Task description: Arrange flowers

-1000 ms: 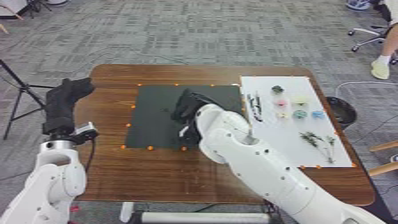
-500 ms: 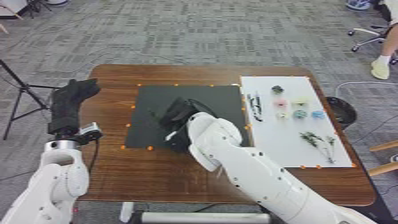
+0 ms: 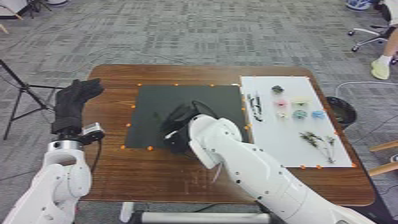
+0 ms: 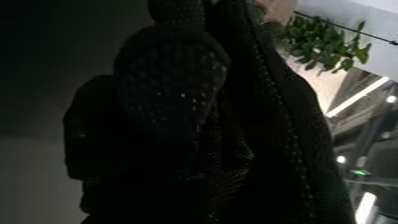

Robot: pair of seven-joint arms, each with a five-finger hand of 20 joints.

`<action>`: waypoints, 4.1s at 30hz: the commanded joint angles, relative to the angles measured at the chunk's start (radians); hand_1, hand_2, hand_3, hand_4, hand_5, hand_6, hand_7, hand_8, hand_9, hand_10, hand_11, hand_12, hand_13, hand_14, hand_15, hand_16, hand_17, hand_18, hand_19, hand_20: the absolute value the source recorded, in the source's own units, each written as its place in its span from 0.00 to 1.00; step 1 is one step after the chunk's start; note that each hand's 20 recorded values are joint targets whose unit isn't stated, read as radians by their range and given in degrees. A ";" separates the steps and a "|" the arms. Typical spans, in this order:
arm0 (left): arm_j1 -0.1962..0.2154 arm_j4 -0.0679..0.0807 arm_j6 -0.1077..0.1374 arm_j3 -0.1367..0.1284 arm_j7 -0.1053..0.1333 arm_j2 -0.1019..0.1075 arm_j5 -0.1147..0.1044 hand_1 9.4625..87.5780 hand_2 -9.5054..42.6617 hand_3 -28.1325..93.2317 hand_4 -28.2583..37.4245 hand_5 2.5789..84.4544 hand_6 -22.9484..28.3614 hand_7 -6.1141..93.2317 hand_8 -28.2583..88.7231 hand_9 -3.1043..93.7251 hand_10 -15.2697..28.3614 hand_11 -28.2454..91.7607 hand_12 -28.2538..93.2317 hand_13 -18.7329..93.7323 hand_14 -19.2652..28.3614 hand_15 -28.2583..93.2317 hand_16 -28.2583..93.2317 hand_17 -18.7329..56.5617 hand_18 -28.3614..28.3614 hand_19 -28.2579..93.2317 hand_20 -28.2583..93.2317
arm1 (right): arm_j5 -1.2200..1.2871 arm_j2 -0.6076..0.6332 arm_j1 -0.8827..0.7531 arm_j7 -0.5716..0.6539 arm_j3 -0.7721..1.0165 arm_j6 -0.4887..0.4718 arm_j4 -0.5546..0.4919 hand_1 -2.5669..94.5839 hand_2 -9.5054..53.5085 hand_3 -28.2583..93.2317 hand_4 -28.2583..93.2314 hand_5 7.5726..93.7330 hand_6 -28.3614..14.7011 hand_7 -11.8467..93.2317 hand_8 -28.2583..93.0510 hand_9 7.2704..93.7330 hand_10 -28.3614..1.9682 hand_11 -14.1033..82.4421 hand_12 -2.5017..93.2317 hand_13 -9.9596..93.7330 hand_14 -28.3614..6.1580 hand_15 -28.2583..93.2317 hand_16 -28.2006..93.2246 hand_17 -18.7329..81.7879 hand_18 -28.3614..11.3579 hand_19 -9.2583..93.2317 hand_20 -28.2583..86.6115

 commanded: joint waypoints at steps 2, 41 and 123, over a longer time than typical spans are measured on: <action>-0.001 -0.013 -0.013 0.003 -0.010 -0.012 -0.007 0.11 0.53 0.79 0.00 0.69 0.50 0.22 0.18 0.60 0.70 0.42 0.35 0.57 0.78 0.44 0.25 0.42 0.71 0.34 0.43 | 0.051 -0.016 -0.017 0.033 -0.003 -0.024 -0.022 0.68 0.06 0.59 0.19 0.84 0.55 0.28 0.36 0.97 0.50 0.30 0.19 1.00 0.73 0.64 0.42 0.91 0.55 0.87 0.61; 0.111 0.013 0.045 -0.105 -0.020 -0.049 -0.012 0.10 0.57 0.78 0.00 0.69 0.50 0.22 0.18 0.61 0.70 0.41 0.35 0.57 0.78 0.43 0.25 0.41 0.71 0.33 0.42 | 0.077 0.168 -0.104 -0.100 0.036 -0.167 -0.205 0.32 0.27 0.65 0.19 0.70 0.48 0.22 0.20 0.75 0.29 0.25 0.17 0.99 0.60 0.56 0.50 0.82 0.41 0.94 0.56; 0.179 -0.061 -0.010 -0.135 -0.053 -0.080 0.052 0.20 0.39 0.79 0.00 0.68 0.51 0.22 0.18 0.60 0.70 0.42 0.35 0.57 0.79 0.44 0.25 0.42 0.71 0.34 0.43 | -0.964 0.586 -0.931 -0.309 0.923 -0.192 -0.453 0.43 0.00 0.72 0.15 0.64 0.55 0.33 0.21 0.73 0.42 0.41 0.33 0.91 0.65 0.62 0.53 0.74 0.36 0.94 0.61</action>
